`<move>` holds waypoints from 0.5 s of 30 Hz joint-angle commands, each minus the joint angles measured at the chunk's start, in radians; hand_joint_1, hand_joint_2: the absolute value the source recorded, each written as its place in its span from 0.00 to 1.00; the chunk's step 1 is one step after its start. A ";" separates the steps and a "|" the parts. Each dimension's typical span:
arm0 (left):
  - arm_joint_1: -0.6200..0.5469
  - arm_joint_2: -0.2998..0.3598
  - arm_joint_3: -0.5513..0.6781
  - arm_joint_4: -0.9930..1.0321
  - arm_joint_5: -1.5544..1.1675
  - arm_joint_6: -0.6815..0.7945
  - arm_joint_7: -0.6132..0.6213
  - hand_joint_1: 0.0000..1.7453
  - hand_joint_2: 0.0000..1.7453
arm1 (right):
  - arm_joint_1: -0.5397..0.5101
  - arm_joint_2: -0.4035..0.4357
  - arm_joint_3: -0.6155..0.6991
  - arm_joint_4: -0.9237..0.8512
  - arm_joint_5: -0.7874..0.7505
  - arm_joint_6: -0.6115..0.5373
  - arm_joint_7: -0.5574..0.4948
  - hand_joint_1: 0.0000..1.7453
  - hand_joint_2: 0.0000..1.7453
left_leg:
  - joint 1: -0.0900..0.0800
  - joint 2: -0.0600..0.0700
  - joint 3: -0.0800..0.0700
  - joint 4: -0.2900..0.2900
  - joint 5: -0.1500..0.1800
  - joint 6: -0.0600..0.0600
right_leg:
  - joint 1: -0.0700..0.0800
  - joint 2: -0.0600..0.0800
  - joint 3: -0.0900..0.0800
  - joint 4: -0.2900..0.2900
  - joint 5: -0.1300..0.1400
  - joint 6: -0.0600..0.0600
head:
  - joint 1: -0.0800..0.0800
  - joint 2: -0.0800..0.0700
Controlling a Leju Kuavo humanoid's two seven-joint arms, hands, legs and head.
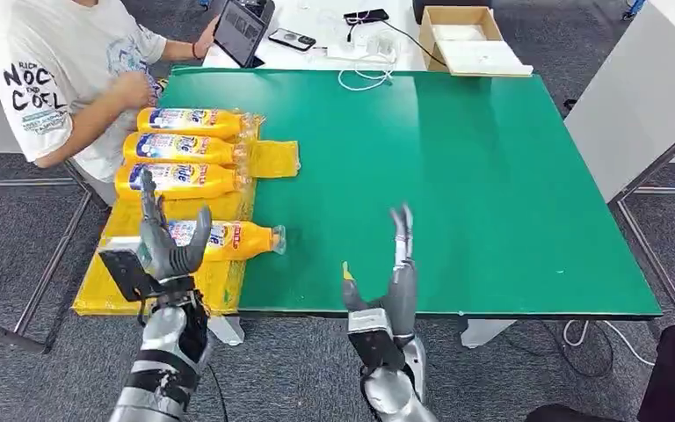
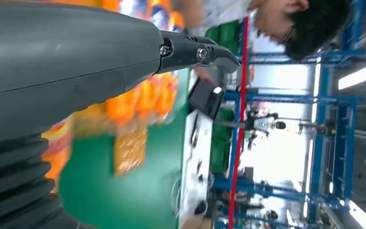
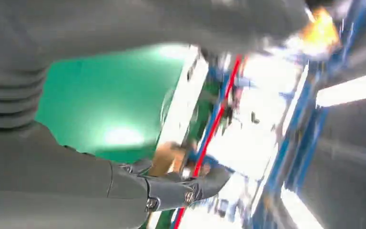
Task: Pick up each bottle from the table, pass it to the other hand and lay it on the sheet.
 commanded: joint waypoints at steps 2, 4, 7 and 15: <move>0.264 -0.051 -0.168 -0.230 0.027 0.052 0.010 0.00 1.00 | 0.172 0.030 -0.126 -0.254 0.036 -0.023 0.002 0.00 1.00 | -0.001 0.000 0.005 0.001 -0.006 0.001 | 0.000 -0.001 0.005 0.000 -0.004 -0.002 | 0.000 0.000; 0.284 -0.039 -0.191 -0.213 0.040 0.058 0.018 0.00 1.00 | 0.198 0.041 -0.143 -0.261 0.038 -0.023 0.002 0.00 1.00 | -0.001 0.000 0.007 0.000 -0.006 0.001 | 0.000 -0.002 0.007 0.000 -0.005 -0.003 | 0.000 0.000; 0.302 -0.030 -0.216 -0.187 0.055 0.082 0.005 0.00 1.00 | 0.225 0.047 -0.148 -0.236 0.059 -0.023 0.002 0.00 1.00 | 0.000 -0.001 0.006 -0.001 -0.005 0.000 | 0.000 -0.002 0.006 -0.001 -0.004 -0.003 | 0.000 0.000; 0.274 -0.031 -0.225 -0.191 0.063 0.104 0.005 0.00 1.00 | 0.213 0.046 -0.131 -0.178 0.058 -0.023 0.002 0.00 1.00 | 0.000 0.001 0.005 -0.001 -0.005 0.001 | 0.001 0.000 0.005 -0.001 -0.004 -0.004 | 0.000 0.000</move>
